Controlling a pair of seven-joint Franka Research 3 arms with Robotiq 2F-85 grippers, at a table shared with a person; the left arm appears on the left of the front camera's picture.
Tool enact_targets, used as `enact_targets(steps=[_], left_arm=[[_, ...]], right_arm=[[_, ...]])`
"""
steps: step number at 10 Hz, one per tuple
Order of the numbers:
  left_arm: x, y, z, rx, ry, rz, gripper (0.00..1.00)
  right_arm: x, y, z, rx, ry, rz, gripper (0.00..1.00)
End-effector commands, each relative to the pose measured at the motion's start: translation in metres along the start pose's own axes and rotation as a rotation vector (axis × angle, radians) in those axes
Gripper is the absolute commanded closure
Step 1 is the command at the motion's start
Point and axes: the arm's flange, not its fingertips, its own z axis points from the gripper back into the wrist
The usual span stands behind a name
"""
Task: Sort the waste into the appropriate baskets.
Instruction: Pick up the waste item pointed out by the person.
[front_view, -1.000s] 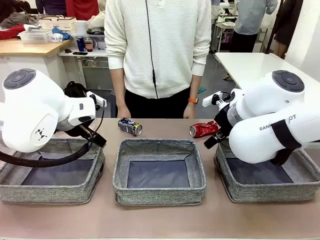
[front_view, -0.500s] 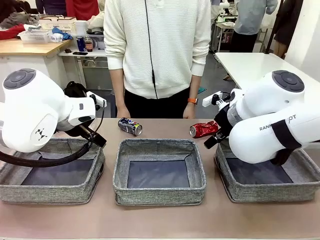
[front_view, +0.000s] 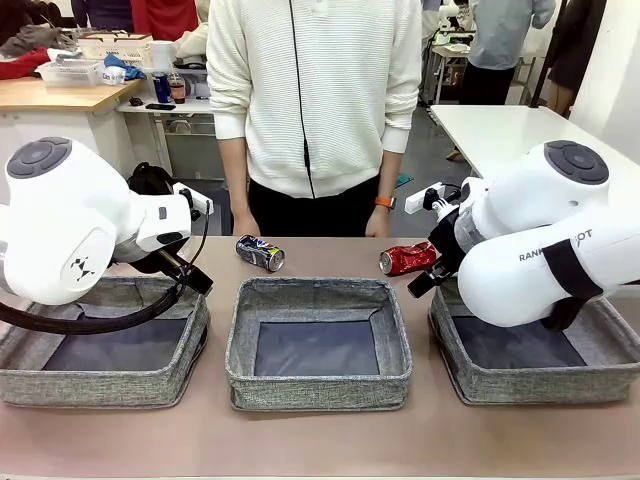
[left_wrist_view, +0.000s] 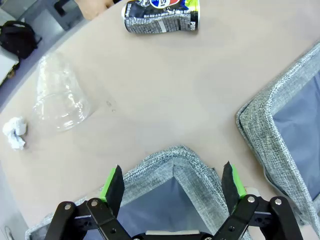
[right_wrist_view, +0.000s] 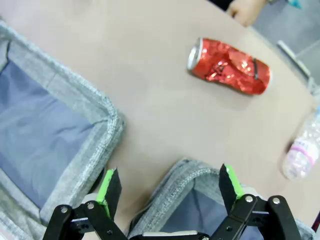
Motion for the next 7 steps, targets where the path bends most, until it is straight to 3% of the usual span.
enact_targets(steps=[1,2,4,5,6,7], left_arm=[[0.008,0.006,0.035,0.031,0.032,-0.011,0.0],[0.014,0.005,0.082,0.01,0.086,0.005,0.0],[0.006,-0.014,0.177,0.039,-0.105,-0.067,0.0],[0.001,-0.026,0.196,0.013,-0.191,-0.058,0.0],[-0.004,-0.032,0.197,0.081,-0.283,-0.009,0.0],[0.025,-0.013,0.178,0.042,-0.118,-0.048,0.0]], right_arm=[[0.002,-0.009,0.044,0.011,-0.038,-0.006,0.0],[0.007,-0.011,0.094,-0.076,-0.009,-0.112,0.0],[-0.001,0.012,0.179,-0.072,-0.039,-0.073,0.0],[-0.009,0.023,0.193,-0.128,-0.022,-0.057,0.0],[-0.018,0.029,0.19,-0.155,-0.026,-0.066,0.0],[0.015,-0.001,0.174,-0.087,-0.057,-0.072,0.0]])
